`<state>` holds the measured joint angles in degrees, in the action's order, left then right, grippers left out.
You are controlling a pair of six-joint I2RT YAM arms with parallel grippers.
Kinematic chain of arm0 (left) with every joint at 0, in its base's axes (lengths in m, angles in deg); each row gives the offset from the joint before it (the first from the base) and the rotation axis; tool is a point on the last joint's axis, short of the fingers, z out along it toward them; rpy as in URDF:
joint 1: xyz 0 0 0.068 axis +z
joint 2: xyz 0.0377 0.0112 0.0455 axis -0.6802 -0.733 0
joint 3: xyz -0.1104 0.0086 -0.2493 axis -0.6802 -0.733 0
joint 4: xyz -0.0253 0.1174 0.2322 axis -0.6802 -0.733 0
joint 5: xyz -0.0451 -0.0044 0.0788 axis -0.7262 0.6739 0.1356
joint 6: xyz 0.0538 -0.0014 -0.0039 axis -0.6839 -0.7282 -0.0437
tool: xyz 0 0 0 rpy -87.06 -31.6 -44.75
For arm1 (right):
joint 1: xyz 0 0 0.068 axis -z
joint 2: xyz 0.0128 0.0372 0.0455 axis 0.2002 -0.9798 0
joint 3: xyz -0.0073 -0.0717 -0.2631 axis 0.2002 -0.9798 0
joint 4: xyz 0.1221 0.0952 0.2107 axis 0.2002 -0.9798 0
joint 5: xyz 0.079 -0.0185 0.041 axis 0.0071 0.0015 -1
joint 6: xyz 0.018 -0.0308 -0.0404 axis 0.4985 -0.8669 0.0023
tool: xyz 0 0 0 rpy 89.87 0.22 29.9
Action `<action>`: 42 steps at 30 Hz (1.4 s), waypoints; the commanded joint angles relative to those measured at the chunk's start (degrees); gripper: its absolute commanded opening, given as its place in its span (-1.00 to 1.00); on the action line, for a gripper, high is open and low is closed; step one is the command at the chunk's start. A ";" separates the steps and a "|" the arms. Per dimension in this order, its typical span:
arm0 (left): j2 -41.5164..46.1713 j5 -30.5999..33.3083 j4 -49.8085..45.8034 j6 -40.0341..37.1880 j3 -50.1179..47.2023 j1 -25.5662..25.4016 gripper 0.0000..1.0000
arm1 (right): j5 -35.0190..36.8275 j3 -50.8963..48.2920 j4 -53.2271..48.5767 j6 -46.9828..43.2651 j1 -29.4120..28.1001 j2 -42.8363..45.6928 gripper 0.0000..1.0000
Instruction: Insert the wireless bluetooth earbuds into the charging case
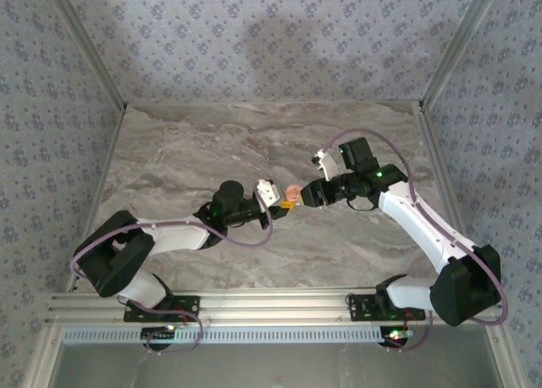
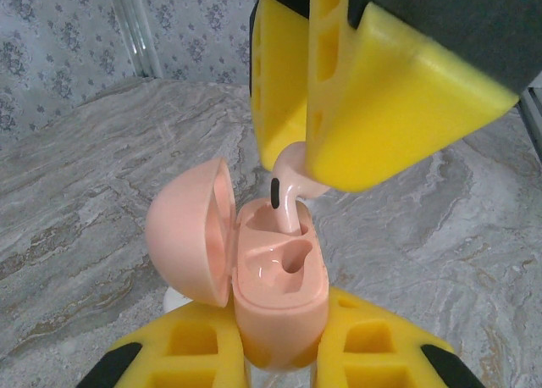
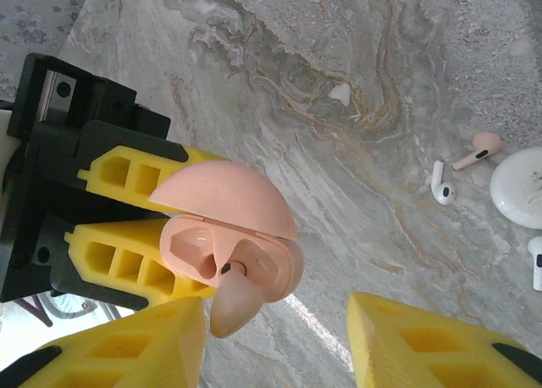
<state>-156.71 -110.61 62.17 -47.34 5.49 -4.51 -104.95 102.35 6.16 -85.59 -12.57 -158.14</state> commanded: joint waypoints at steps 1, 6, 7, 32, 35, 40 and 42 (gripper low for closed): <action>1.18 -0.42 2.47 0.67 0.82 -0.27 -0.81 | 0.75 0.11 -2.75 -0.89 0.21 -0.22 -0.06; 1.26 -0.51 2.29 0.60 1.01 -0.34 -0.81 | 1.82 -0.15 -2.30 -0.46 0.89 0.24 -0.10; 1.22 -0.59 2.24 0.60 1.00 -0.27 -0.81 | 1.91 -0.23 -2.14 -0.24 1.04 0.24 -0.11; 2.09 -0.68 1.67 0.23 0.74 -0.27 -0.81 | -7.57 -1.74 5.92 3.99 6.27 4.54 -0.06; 2.03 -0.68 1.79 0.33 0.73 -0.29 -0.81 | -7.93 -1.49 6.46 4.47 5.85 3.77 -0.05; 2.23 -0.68 1.77 0.30 0.62 -0.27 -0.81 | -7.57 -1.45 6.68 4.56 5.40 2.21 -0.05; 2.30 -0.68 1.77 0.33 0.56 -0.30 -0.81 | -7.17 -1.49 6.71 4.56 5.06 1.64 -0.05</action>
<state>-155.97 -110.61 62.14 -47.34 5.49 -4.51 -111.24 101.17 12.34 -81.99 -6.95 -155.49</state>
